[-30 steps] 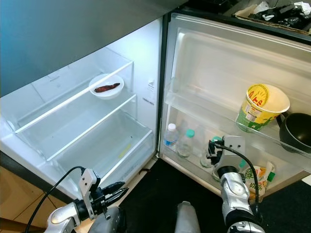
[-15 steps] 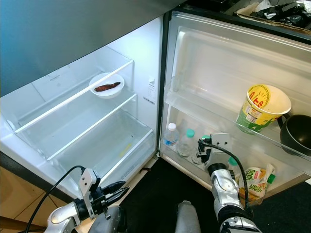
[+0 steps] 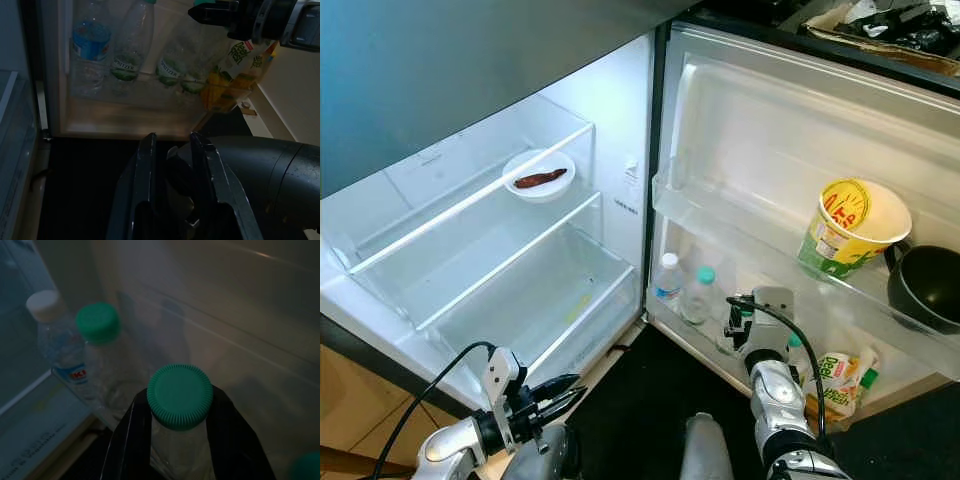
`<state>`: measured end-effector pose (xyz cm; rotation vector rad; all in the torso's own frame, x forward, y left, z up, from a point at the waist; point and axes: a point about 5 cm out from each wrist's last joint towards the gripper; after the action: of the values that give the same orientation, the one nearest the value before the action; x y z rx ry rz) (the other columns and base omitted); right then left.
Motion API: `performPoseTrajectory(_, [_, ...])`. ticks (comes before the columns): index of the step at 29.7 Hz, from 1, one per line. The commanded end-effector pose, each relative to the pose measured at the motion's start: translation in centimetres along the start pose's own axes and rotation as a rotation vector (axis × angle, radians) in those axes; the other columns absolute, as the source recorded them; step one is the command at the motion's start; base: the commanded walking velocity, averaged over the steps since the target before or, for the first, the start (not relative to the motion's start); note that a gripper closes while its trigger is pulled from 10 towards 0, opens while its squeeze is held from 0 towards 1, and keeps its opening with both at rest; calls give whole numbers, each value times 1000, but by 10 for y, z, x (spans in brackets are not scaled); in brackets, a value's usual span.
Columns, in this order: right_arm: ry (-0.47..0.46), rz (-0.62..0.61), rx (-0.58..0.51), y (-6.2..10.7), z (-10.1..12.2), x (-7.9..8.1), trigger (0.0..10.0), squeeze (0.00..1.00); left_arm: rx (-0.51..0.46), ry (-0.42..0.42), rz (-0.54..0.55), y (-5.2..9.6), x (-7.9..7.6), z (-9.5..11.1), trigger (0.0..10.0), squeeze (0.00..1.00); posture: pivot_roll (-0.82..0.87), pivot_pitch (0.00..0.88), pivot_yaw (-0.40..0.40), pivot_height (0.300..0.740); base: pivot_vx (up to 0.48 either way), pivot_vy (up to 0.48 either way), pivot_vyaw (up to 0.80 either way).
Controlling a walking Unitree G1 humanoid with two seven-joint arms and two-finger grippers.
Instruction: Restocking fridge
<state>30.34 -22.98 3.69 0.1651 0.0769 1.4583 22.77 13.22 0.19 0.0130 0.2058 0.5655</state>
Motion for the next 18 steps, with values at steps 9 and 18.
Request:
performPoseTrajectory(9, [-72,45,-10,-2,1,7,10000,1000,8,29,0,-1,-4,-5,10000,0,13,198,28,626,0,0,0])
performPoseTrajectory(18, [-53,298,-53,2,5,24,10000,0,11,35,-5,-5,-4,-5,10000,0,-4,189,21,626,0,0,0])
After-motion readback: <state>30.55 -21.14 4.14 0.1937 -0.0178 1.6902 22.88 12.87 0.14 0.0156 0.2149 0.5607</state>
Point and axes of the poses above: a point about 5 cm out from each wrist's last joint towards the gripper, its own y axis pointing back from the gripper into the wrist, its own z axis along the axis of the wrist's last joint, x = y × z, and after that the axes turned 2 degrees about -y, right-handed
